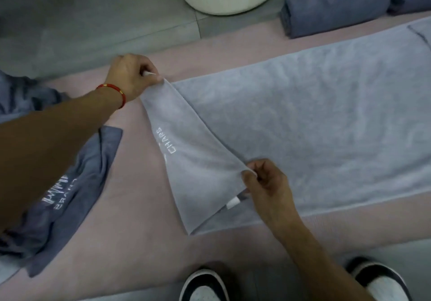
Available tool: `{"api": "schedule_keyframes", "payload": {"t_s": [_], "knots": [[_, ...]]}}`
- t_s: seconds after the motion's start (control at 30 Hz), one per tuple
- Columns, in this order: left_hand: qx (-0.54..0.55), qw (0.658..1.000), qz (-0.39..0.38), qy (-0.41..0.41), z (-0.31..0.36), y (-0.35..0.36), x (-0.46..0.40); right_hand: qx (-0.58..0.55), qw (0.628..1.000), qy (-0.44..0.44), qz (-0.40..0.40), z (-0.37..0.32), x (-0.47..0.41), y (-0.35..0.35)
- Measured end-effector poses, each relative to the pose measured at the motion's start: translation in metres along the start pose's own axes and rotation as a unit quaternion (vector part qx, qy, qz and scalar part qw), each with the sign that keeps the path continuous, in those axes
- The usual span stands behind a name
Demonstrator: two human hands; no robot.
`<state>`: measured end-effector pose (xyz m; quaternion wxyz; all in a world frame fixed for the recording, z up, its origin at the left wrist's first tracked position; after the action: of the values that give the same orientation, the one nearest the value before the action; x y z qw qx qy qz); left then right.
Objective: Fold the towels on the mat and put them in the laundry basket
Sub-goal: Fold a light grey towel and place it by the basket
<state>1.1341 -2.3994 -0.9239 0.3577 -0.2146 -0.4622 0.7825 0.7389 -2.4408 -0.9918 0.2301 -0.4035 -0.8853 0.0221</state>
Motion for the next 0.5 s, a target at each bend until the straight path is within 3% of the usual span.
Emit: {"api": "schedule_keyframes", "payload": {"t_s": [0.23,0.37,0.5], "knots": [[0.037,0.996,0.05,0.071,0.128,0.035,-0.052,0.014,0.976,-0.009,0.219,0.017,-0.005,-0.14],[0.176,0.976,0.01,0.127,0.243,0.1,-0.087,0.042,0.933,0.011,0.358,0.044,0.001,-0.23],[0.182,0.965,0.041,0.183,0.361,0.168,-0.109,0.075,0.884,0.057,0.457,0.06,0.005,-0.311]]}}
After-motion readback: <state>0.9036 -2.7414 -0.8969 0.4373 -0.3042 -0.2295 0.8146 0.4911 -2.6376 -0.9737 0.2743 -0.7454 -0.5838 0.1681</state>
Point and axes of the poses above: each hand's wrist, its own x-axis away from the middle knuckle, its own y-axis out of the palm, z = x × y, the point moved 3 cm from there along -x, towards the middle knuckle, and after that the axes turned 11 degrees about x, right-handed, at the moved point
